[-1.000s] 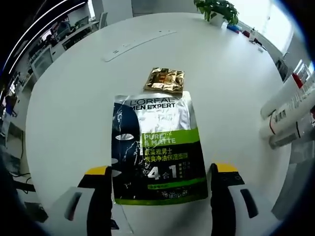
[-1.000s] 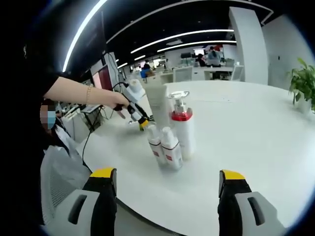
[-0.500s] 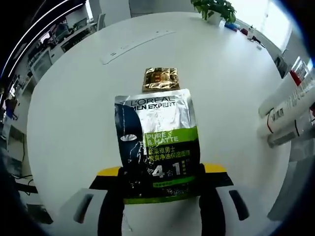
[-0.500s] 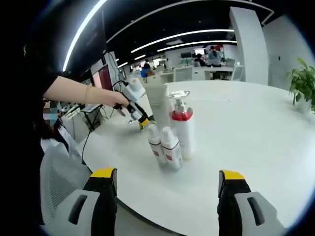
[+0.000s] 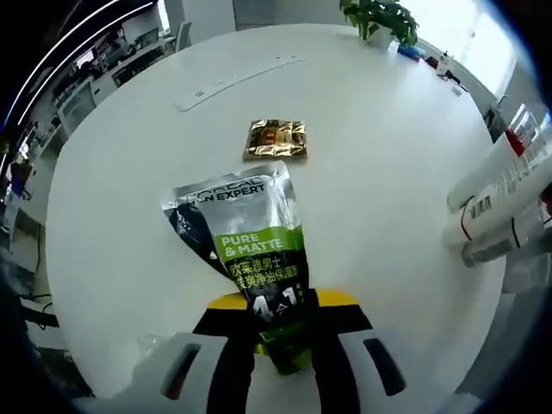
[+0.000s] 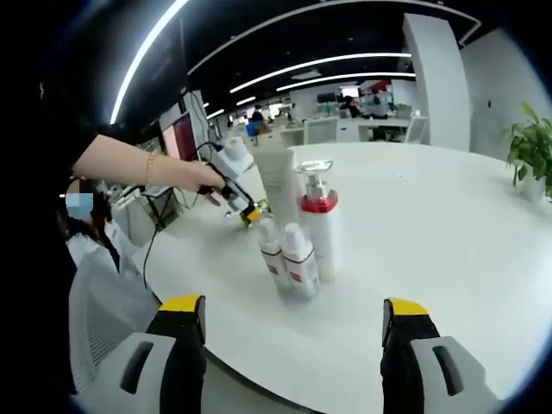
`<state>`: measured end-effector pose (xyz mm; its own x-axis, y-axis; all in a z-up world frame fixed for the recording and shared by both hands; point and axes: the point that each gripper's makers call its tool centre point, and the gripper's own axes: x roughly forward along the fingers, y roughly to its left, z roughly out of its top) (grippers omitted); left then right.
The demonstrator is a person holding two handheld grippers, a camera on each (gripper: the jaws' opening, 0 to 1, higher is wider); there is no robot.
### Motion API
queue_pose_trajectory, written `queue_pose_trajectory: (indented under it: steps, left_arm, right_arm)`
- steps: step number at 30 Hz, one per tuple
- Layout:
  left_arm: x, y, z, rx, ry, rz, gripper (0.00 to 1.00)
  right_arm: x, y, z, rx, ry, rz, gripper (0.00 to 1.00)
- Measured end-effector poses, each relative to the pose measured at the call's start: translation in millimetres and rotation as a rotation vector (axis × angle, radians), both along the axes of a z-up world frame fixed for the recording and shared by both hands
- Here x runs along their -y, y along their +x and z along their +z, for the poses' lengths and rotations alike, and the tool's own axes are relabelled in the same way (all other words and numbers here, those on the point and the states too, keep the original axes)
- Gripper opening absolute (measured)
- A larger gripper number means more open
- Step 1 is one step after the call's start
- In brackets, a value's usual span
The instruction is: Arrange the skincare products in the storage area until every visible bottle or jar stands upright without overlapping.
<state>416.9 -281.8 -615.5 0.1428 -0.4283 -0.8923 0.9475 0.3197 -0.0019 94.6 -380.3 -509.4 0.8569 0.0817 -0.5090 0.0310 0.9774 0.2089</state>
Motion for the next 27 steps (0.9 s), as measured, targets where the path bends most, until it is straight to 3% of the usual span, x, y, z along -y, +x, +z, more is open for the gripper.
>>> queue_pose_trajectory:
  steps: [3, 6, 10, 13, 20, 27]
  left_arm:
    - [0, -7.1, 1.8, -0.061, -0.035, 0.066, 0.18]
    - [-3, -20.0, 7.9, -0.045, -0.063, 0.067, 0.12]
    - [-8, -18.3, 6.3, -0.043, -0.074, 0.036, 0.09]
    - [-9, -21.1, 11.0, -0.067, -0.11, 0.071, 0.08]
    - [-8, -30.0, 36.0, -0.071, -0.232, 0.103, 0.07]
    - [-13, -41.8, 64.3, -0.054, -0.308, 0.108, 0.06]
  right_arm:
    - [0, 0, -0.4, -0.001, -0.003, 0.002, 0.87]
    - [0, 0, -0.4, -0.001, -0.004, 0.003, 0.87]
    - [-1, 0, -0.8, -0.003, -0.003, 0.01, 0.86]
    - [-2, 0, -1.3, -0.006, -0.007, 0.015, 0.86]
    - [-4, 0, -0.8, -0.003, -0.008, 0.025, 0.86]
    - [-6, 0, -1.5, -0.008, -0.017, 0.041, 0.85]
